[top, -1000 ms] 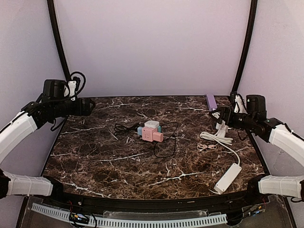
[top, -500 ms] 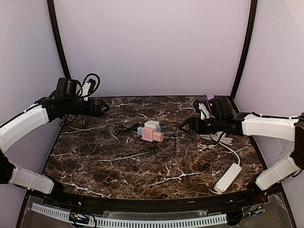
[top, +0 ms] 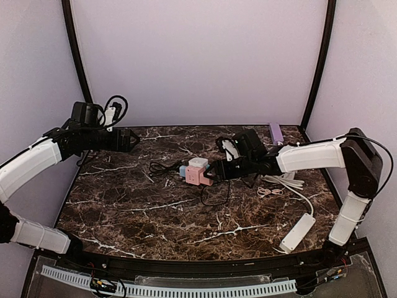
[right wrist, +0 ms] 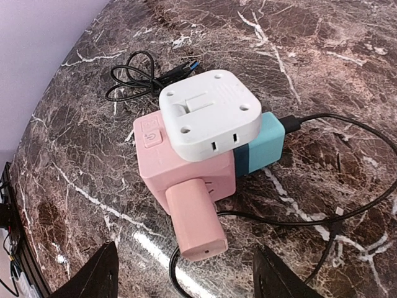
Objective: Pull the plug off the socket
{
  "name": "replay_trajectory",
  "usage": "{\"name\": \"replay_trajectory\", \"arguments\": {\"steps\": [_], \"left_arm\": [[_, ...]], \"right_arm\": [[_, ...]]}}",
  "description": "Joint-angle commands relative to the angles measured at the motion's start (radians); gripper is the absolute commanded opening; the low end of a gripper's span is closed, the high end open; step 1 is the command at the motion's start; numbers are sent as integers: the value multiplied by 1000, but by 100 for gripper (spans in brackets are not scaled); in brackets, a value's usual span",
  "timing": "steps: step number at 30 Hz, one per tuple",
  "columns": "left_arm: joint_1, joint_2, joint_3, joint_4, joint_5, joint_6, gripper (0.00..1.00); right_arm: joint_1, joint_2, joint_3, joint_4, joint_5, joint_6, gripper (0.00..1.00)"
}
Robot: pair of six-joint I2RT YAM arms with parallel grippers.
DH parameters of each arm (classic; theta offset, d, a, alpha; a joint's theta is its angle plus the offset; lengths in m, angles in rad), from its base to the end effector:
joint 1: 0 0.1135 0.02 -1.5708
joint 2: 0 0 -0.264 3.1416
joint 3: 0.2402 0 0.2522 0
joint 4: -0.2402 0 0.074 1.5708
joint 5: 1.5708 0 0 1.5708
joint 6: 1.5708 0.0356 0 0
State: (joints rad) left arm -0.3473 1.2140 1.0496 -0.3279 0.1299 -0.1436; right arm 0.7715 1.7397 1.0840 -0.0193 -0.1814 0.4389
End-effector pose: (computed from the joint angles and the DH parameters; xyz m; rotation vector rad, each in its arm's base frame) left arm 0.2576 -0.0981 0.3283 0.2929 2.0668 -0.4349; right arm 0.2681 0.2697 0.2038 -0.4951 2.3232 0.8262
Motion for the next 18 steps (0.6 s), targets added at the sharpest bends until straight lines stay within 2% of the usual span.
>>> {"name": "replay_trajectory", "arguments": {"steps": [1,11,18], "left_arm": [[-4,-21,-20,-14,-39,-12,100],[-4,-18,-29,0,-15,-16,100],[-4,-21,-36,9,-3,-15,100]], "right_arm": [[11,62,29,80,-20,-7,65],[9,132,47,93,8,-20,62],[10,163,77,106,-8,-49,54]]}}
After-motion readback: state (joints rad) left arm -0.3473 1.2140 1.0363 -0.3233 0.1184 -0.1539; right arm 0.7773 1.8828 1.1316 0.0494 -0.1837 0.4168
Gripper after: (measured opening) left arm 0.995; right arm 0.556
